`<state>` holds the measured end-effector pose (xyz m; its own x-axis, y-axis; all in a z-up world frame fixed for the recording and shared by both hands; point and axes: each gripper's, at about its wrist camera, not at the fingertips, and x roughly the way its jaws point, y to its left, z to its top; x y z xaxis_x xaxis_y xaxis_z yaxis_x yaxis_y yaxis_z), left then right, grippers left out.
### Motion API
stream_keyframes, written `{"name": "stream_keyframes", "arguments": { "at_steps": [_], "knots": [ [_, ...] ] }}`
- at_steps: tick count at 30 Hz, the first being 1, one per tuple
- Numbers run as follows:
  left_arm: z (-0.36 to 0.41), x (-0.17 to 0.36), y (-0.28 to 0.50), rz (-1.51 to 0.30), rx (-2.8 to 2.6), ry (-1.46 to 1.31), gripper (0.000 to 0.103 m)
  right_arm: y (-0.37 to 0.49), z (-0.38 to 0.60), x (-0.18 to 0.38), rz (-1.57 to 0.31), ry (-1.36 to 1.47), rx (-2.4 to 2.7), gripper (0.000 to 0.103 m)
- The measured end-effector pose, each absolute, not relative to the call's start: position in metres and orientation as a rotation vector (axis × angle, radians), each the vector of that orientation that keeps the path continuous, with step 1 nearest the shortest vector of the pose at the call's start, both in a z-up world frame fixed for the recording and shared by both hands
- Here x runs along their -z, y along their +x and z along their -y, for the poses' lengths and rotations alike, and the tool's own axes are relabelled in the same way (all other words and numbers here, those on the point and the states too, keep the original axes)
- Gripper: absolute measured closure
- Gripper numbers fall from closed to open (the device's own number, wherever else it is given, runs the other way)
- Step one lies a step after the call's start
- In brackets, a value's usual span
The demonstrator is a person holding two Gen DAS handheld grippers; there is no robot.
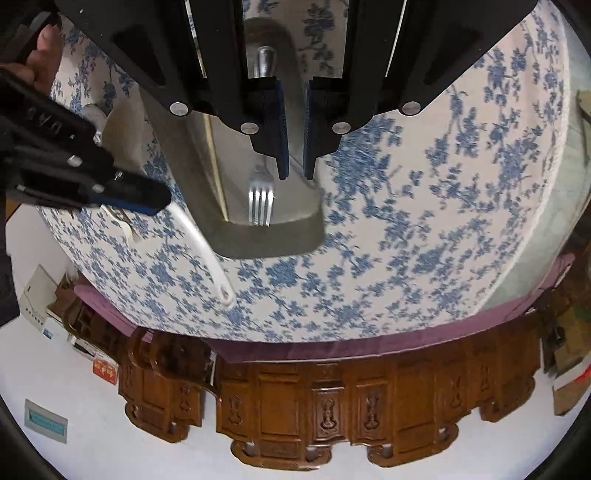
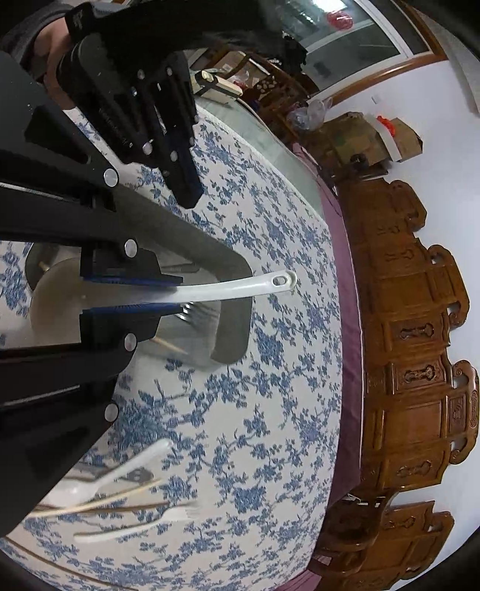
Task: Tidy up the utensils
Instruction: 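Lower the fork into the tray with the left gripper while the right carries the white spoon toward it, then lower the white plastic spoon into the grey tray and open the right gripper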
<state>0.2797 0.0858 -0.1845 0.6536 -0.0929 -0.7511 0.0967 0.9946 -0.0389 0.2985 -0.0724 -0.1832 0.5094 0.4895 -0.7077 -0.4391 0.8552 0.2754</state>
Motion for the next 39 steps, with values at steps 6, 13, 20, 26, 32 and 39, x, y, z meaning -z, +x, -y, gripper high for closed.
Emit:
{"name": "stream_keyframes", "arguments": {
  "at_steps": [6,13,20,26,32,39],
  "knots": [
    [-0.103,0.178,0.281,-0.836,0.081,-0.02,0.096,0.301,0.057,0.195,-0.903,0.087,-0.571,0.092],
    [-0.111,0.176,0.283,-0.831,0.069,-0.034,0.095,0.298,0.047,0.207,-0.919,0.072,-0.579,0.092],
    [-0.11,0.176,0.281,-0.823,0.069,-0.032,0.095,0.294,0.051,0.205,-0.895,0.055,-0.598,0.091],
    [-0.103,0.171,0.276,-0.808,0.084,-0.022,0.084,0.279,0.075,0.184,-0.823,0.006,-0.597,0.091],
    [-0.086,0.163,0.267,-0.784,0.119,-0.003,0.081,0.257,0.118,0.162,-0.746,-0.051,-0.556,0.067],
    [-0.062,0.153,0.253,-0.75,0.168,0.028,0.056,0.235,0.172,0.154,-0.721,-0.062,-0.48,0.049]
  ]
}}
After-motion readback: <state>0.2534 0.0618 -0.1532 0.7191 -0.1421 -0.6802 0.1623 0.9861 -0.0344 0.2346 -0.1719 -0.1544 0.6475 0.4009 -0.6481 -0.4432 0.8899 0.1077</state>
